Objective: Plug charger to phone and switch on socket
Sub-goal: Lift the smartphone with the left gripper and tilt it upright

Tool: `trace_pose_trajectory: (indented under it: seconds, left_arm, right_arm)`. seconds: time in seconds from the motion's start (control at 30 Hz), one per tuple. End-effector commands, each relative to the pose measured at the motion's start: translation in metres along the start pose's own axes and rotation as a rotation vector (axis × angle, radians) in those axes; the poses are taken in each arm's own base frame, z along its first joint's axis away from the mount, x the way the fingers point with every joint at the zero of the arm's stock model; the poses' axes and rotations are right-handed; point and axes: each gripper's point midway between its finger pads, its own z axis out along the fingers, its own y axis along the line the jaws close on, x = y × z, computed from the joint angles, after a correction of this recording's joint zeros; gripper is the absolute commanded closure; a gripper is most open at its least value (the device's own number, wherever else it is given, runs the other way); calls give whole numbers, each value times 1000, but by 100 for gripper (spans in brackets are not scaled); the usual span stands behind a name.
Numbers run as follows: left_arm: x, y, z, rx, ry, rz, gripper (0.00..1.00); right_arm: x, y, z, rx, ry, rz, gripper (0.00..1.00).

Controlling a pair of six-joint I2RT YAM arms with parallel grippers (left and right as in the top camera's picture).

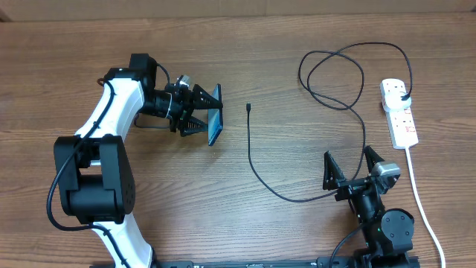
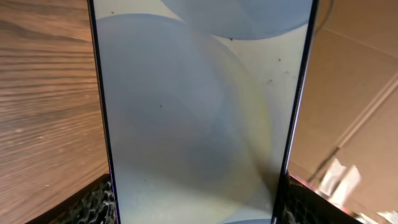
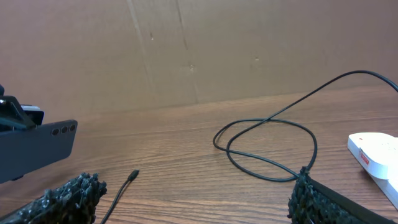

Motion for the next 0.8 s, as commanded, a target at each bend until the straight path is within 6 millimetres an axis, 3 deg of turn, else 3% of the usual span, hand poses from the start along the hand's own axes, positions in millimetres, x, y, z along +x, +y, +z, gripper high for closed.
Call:
trace_pose_trajectory:
  seconds: [0.0, 0.17, 0.77]
  left_arm:
    - [7, -29, -3, 124, 42, 40, 59]
    - [12, -40, -5, 190, 71, 27, 57]
    - [12, -50, -8, 239, 104, -119, 57]
  right_arm:
    - [2, -1, 0, 3, -1, 3, 0]
    - [2, -1, 0, 3, -1, 3, 0]
    - [2, -1, 0, 3, -1, 3, 0]
